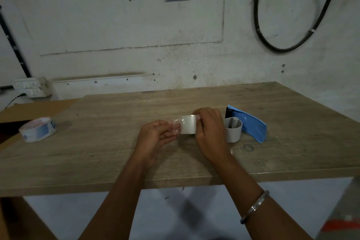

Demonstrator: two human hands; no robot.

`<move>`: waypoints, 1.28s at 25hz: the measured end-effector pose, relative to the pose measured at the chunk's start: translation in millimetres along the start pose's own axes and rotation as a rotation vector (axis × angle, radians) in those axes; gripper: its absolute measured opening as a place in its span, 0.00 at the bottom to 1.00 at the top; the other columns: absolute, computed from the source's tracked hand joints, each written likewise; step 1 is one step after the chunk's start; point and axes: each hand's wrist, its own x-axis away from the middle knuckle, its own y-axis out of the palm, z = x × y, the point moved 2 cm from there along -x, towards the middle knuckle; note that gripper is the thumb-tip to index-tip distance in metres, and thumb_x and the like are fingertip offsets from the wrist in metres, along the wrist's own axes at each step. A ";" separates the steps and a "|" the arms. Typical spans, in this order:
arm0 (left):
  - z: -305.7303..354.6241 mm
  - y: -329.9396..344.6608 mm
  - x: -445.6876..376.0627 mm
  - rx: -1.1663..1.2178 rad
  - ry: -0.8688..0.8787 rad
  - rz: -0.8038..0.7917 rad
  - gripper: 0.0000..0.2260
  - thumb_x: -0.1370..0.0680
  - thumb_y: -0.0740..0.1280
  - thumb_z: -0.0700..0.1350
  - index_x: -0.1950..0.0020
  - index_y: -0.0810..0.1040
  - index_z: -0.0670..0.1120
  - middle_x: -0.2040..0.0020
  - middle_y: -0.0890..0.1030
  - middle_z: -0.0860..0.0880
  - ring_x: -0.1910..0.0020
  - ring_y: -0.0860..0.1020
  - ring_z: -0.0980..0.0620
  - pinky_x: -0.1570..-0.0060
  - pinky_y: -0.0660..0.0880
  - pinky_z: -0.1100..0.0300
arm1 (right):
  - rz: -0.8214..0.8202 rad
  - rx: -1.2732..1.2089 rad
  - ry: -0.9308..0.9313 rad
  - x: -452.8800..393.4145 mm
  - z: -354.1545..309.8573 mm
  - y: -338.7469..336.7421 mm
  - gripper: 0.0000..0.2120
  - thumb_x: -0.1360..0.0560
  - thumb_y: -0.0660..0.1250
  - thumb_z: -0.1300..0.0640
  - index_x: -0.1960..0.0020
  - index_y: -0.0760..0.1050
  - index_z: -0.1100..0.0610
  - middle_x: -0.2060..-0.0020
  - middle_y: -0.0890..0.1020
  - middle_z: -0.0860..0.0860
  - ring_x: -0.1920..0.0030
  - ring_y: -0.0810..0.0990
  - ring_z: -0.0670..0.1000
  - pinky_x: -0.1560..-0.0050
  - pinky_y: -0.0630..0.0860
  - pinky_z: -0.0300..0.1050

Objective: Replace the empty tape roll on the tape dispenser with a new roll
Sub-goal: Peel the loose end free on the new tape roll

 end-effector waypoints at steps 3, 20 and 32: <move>2.2 3.4 2.7 -0.051 0.072 -0.009 0.06 0.23 0.69 0.40 0.58 0.81 0.41 0.54 0.87 0.40 0.56 0.86 0.44 0.51 0.82 0.51 | -0.011 0.025 -0.032 -1.3 -0.2 -1.0 0.12 0.22 0.57 0.59 0.44 0.76 0.58 0.49 0.80 0.53 0.47 0.74 0.52 0.48 0.72 0.48; -7.1 -2.8 -6.1 -0.299 0.292 0.074 0.02 0.27 0.75 0.39 0.56 0.86 0.42 0.60 0.87 0.45 0.59 0.85 0.51 0.56 0.79 0.58 | -0.144 0.173 -0.073 3.8 -6.1 3.4 0.09 0.23 0.62 0.51 0.51 0.78 0.55 0.61 0.82 0.51 0.58 0.78 0.52 0.49 0.69 0.51; 2.3 -0.6 -0.3 0.070 0.020 0.009 0.04 0.25 0.70 0.35 0.53 0.83 0.36 0.56 0.86 0.41 0.57 0.85 0.48 0.54 0.82 0.58 | -0.066 -0.104 0.024 2.2 -0.6 -1.0 0.08 0.23 0.60 0.55 0.56 0.77 0.56 0.61 0.78 0.48 0.55 0.72 0.49 0.55 0.68 0.50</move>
